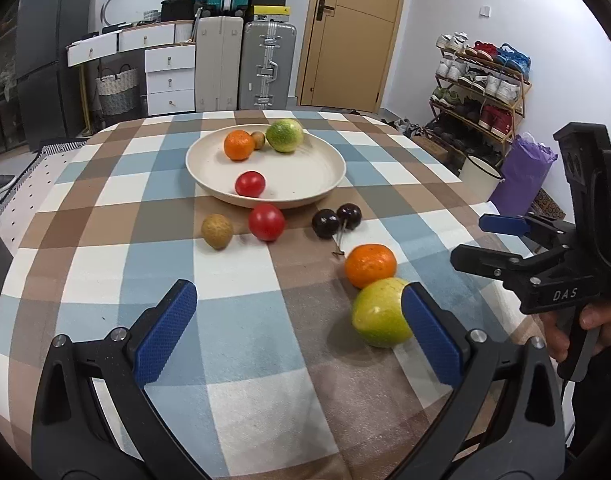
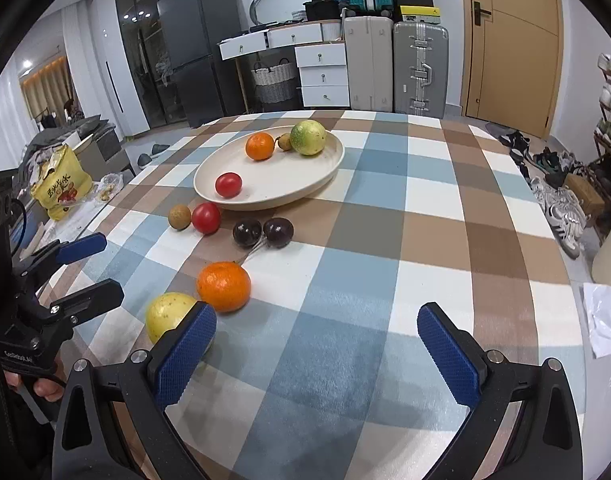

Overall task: Organize fruits
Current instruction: 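Move the left tool to a yellow guava and close on it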

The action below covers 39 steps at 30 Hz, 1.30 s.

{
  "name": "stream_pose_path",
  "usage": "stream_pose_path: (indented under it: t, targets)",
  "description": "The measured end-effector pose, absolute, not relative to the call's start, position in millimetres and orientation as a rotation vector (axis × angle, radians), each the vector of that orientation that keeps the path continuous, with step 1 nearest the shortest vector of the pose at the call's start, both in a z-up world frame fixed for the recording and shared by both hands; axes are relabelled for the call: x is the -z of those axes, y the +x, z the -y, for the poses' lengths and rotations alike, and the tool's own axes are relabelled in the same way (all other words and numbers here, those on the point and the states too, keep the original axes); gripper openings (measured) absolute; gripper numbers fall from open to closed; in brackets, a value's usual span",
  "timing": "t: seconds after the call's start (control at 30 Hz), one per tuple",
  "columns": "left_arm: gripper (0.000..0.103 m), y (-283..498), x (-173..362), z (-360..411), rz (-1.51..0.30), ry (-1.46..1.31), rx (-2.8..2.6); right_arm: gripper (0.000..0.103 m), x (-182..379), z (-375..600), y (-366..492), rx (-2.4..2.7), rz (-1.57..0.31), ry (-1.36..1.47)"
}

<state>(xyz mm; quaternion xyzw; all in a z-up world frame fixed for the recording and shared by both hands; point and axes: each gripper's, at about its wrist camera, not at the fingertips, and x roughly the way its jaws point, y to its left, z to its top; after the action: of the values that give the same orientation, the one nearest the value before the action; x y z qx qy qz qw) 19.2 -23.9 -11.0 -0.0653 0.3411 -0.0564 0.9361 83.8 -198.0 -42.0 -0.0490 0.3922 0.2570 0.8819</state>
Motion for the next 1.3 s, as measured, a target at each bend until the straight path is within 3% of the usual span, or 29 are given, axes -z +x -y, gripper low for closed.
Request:
stream_pose_path:
  t: [0.67, 0.77, 0.83, 0.9, 0.97, 1.3]
  targets:
    - [0.101, 39.5, 38.2, 69.8, -0.83, -0.086, 0.216, 0.102, 49.6, 199.2, 90.5, -0.493, -0.839, -0.129]
    - [0.09, 45.0, 42.2, 72.9, -0.846, -0.1, 0.236, 0.102, 52.6, 196.7, 90.3, -0.494, -0.845, -0.14]
    - [0.078, 49.1, 45.4, 76.1, -0.865, -0.102, 0.253, 0.102, 53.9, 196.0, 89.9, -0.494, -0.846, -0.145]
    - [0.059, 51.0, 47.7, 78.4, -0.88, -0.101, 0.271, 0.102, 54.2, 196.0, 90.1, -0.493, -0.847, -0.145]
    - [0.048, 50.7, 48.4, 79.9, -0.883, -0.107, 0.3, 0.102, 54.7, 196.0, 89.8, -0.492, -0.845, -0.142]
    - [0.048, 45.1, 43.7, 74.3, -0.849, -0.128, 0.307, 0.102, 55.8, 196.6, 90.0, -0.491, -0.846, -0.141]
